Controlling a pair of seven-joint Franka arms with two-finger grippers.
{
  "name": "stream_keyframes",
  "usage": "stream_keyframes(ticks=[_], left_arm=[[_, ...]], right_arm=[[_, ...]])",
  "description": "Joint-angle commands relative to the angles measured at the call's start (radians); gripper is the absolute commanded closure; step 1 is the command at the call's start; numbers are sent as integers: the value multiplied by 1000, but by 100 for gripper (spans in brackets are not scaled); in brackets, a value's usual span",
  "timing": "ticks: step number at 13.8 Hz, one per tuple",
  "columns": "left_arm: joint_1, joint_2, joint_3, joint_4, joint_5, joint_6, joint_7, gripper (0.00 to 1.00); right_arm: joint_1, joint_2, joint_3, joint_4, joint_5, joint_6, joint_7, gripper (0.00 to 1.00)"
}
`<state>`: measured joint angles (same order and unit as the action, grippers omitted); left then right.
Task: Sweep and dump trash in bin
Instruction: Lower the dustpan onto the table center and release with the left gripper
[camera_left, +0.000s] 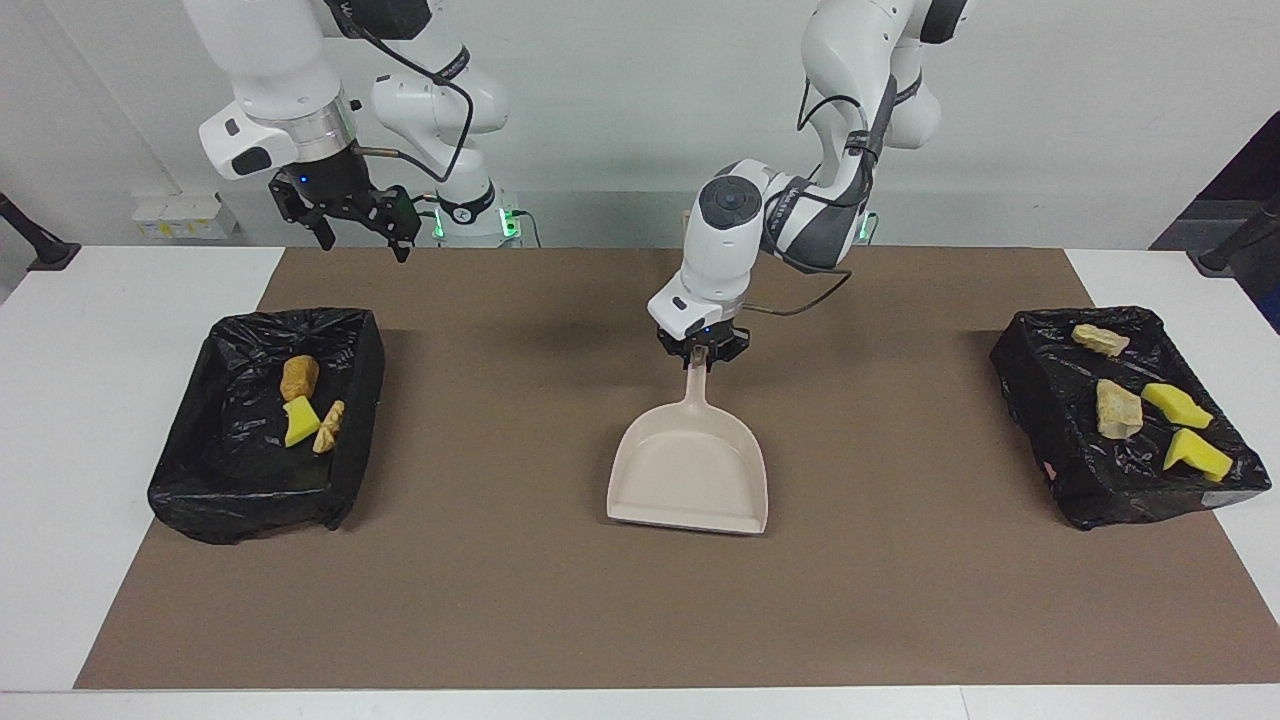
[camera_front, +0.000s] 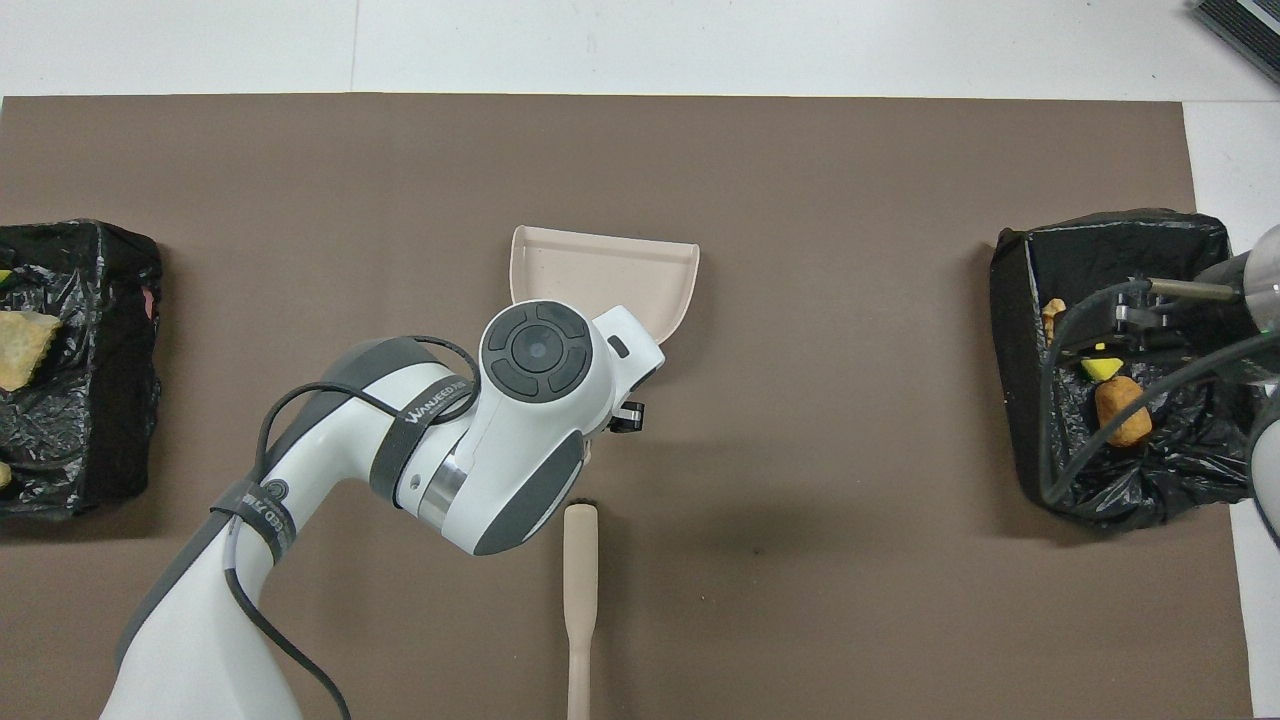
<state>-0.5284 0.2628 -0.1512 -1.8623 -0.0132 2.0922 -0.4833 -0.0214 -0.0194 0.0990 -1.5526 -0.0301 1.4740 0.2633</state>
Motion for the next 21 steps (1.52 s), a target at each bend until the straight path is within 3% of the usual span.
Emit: stream_keyframes(ticks=[1, 4, 5, 7, 10, 14, 21], left_arm=[[-41, -45, 21, -72, -13, 34, -49, 100], [-39, -48, 21, -86, -13, 40, -98, 100], [-36, -48, 21, -86, -13, 46, -100, 87], [-33, -47, 21, -83, -13, 52, -95, 0], [-4, -56, 28, -63, -13, 34, -95, 0], [122, -68, 33, -15, 2, -18, -52, 0], [375, -154, 33, -20, 4, -178, 254, 0]], right_arm=[[-17, -1, 8, 0, 12, 15, -33, 0], [-17, -2, 8, 0, 12, 15, -32, 0], [-17, -2, 8, -1, 12, 15, -26, 0], [-17, -2, 8, -1, 12, 15, -23, 0], [-17, -2, 8, -1, 12, 20, -23, 0], [-17, -2, 8, -1, 12, 20, -21, 0], [-15, -2, 10, -3, 12, 26, -21, 0]])
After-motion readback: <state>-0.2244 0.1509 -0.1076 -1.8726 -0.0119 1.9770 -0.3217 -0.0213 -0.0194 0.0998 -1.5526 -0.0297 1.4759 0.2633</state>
